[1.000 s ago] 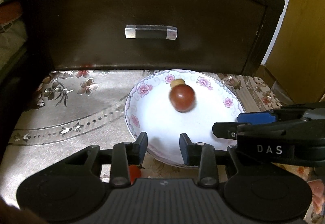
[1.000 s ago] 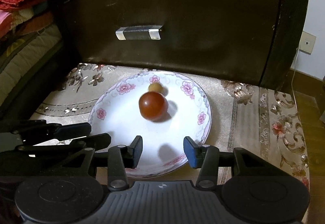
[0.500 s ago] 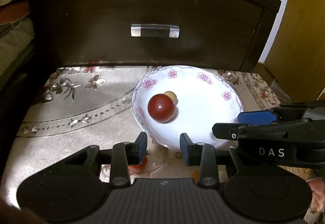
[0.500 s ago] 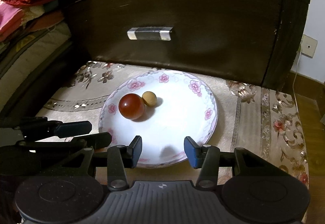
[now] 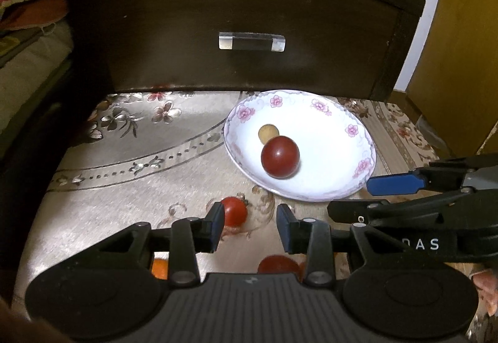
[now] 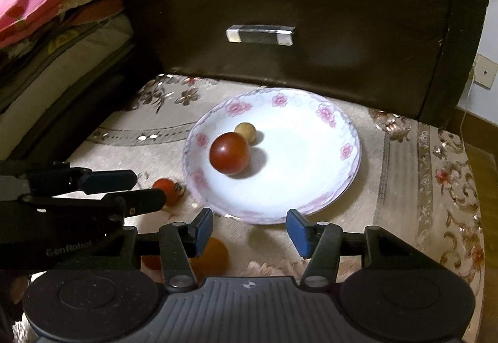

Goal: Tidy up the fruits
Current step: 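Withdraw both open tools from the bowl toward the remaining fruits, then grasp the brown round fruit with the left tool while the right tool grasps an orange tangerine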

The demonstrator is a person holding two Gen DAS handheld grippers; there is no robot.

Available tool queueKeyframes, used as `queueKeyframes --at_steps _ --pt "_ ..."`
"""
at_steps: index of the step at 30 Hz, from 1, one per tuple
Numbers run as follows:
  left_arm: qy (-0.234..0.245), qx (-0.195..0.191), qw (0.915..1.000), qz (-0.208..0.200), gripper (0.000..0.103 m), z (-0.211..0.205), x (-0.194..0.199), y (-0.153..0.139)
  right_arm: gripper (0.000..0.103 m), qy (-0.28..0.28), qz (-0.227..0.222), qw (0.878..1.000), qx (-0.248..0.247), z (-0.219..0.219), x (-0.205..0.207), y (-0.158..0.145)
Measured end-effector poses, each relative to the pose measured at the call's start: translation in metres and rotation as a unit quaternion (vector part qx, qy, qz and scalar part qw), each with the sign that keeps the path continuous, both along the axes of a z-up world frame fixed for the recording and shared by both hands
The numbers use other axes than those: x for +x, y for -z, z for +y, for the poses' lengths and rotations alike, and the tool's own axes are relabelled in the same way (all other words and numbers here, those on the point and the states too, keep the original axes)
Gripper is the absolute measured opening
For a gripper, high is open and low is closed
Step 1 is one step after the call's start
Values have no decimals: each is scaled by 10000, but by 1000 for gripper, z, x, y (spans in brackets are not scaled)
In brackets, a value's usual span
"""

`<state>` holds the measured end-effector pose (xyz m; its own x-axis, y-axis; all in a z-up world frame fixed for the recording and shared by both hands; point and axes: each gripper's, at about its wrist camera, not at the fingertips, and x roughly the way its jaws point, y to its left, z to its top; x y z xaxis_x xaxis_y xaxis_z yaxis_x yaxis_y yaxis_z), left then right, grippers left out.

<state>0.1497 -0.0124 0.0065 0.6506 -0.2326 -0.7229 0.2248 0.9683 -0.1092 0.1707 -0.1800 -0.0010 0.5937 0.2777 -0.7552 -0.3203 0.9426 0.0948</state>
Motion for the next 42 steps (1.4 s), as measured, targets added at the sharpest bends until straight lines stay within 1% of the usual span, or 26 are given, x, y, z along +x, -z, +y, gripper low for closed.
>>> queueKeyframes --at_steps 9,13,17,20,28,32,37,39,42 --pt "-87 99 9998 128 42 21 -31 3 50 -76 70 9999 38 5 -21 0" --pt "-167 141 9994 279 42 29 -49 8 50 -147 162 9998 10 10 -31 4" --pt "-135 212 9987 449 42 33 -66 13 51 -244 218 9995 -39 16 -42 6" --pt "-142 230 9984 502 43 36 -75 15 51 -257 299 9992 2 18 -49 8" --pt "-136 241 9984 495 43 35 -72 20 54 -165 469 9988 14 18 -60 13" --pt "-33 289 9984 483 43 32 -70 21 55 -167 476 9987 -28 20 -57 17" --pt "-46 282 9984 496 43 39 -68 26 55 -286 448 9986 -67 23 -51 20" --pt "5 283 9988 399 43 43 -69 22 55 -317 472 9984 -75 24 -49 22" --pt "-21 224 9992 318 48 49 -69 18 55 -325 514 9981 -83 24 -46 25"
